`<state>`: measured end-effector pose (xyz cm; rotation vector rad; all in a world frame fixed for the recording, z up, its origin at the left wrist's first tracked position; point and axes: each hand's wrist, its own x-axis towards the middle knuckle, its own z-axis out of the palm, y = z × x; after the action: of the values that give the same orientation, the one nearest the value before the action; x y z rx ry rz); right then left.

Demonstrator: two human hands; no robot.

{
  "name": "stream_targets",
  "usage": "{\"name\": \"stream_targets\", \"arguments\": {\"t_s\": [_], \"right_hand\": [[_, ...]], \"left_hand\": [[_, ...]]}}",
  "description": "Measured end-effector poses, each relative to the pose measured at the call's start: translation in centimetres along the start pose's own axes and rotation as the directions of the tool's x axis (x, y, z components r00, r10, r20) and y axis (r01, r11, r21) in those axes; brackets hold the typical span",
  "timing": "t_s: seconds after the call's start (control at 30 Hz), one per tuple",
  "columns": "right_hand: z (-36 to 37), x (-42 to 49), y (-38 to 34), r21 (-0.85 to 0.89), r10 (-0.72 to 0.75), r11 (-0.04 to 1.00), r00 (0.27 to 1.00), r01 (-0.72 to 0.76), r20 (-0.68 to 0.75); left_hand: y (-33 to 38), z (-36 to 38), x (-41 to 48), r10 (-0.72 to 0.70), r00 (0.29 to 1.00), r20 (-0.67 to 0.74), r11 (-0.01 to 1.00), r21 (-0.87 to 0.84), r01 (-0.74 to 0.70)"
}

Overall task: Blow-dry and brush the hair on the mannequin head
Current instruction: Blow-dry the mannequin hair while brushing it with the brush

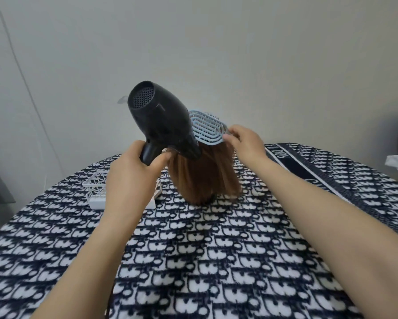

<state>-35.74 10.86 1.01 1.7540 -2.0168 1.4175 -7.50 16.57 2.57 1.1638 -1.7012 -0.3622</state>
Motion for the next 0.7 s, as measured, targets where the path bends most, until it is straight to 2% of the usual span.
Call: {"name": "stream_targets", "arguments": {"t_s": [0.1, 0.3, 0.7], "right_hand": [[0.4, 0.4, 0.1, -0.102, 0.007, 0.995, 0.997, 0.001, 0.080], [1.7, -1.6, 2.4, -0.102, -0.061, 0.991, 0.973, 0.085, 0.221], [4.4, -4.4, 5.5, -0.128, -0.073, 0.984, 0.933, 0.125, 0.352]], "left_hand": [[-0.1, -0.4, -0.1, -0.002, 1.000, 0.006, 1.000, 0.004, 0.002], [-0.3, -1.0, -0.3, -0.014, 1.000, 0.007, 1.000, 0.016, 0.014], [-0.8, -0.7, -0.7, -0.038, 0.998, 0.047, 0.998, 0.046, 0.036]]}}
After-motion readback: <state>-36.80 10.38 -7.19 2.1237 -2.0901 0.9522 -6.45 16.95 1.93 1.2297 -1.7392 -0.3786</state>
